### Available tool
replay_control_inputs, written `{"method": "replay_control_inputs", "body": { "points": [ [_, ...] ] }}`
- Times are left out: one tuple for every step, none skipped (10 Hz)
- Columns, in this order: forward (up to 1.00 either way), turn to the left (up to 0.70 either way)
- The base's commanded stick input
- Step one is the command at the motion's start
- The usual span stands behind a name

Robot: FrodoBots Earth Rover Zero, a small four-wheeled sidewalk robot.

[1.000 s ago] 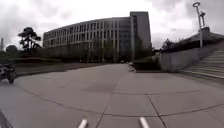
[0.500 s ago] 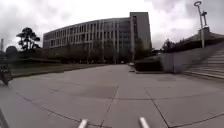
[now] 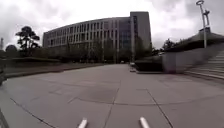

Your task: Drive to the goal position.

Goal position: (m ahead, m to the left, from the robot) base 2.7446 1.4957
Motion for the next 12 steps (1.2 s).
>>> {"method": "replay_control_inputs", "body": {
  "points": [
    [0.5, 0.0],
    [0.5, 0.0],
    [0.5, 0.0],
    [0.5, 0.0],
    [0.5, 0.0],
    [0.5, 0.0],
    [0.5, 0.0],
    [0.5, 0.0],
    [0.5, 0.0],
    [0.5, 0.0],
    [0.5, 0.0],
    [0.5, 0.0]
  ]
}}
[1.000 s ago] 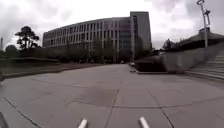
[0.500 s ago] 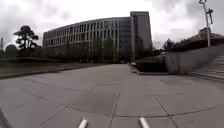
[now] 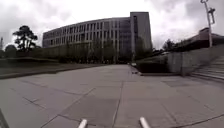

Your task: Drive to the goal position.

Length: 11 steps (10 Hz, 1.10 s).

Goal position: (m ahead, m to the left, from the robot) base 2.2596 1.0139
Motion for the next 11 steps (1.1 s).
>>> {"method": "replay_control_inputs", "body": {
  "points": [
    [0.5, 0.0],
    [0.5, 0.0],
    [0.5, 0.0],
    [0.5, 0.0],
    [0.5, 0.0],
    [0.5, 0.0],
    [0.5, 0.0],
    [0.5, 0.0],
    [0.5, 0.0],
    [0.5, 0.0],
    [0.5, 0.0]
  ]
}}
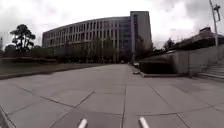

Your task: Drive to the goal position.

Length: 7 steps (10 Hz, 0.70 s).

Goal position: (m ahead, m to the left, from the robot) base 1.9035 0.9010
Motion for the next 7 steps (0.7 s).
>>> {"method": "replay_control_inputs", "body": {
  "points": [
    [0.5, 0.0],
    [0.5, 0.0],
    [0.5, 0.0],
    [0.5, 0.0],
    [0.5, 0.0],
    [0.5, 0.0],
    [0.5, 0.0]
  ]
}}
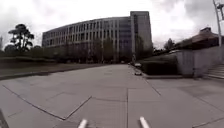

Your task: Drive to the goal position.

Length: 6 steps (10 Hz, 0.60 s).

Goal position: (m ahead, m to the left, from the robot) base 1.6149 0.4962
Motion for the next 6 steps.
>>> {"method": "replay_control_inputs", "body": {
  "points": [
    [0.5, 0.0],
    [0.5, 0.0],
    [0.5, 0.0],
    [0.5, 0.0],
    [0.5, 0.0],
    [0.5, 0.0]
  ]
}}
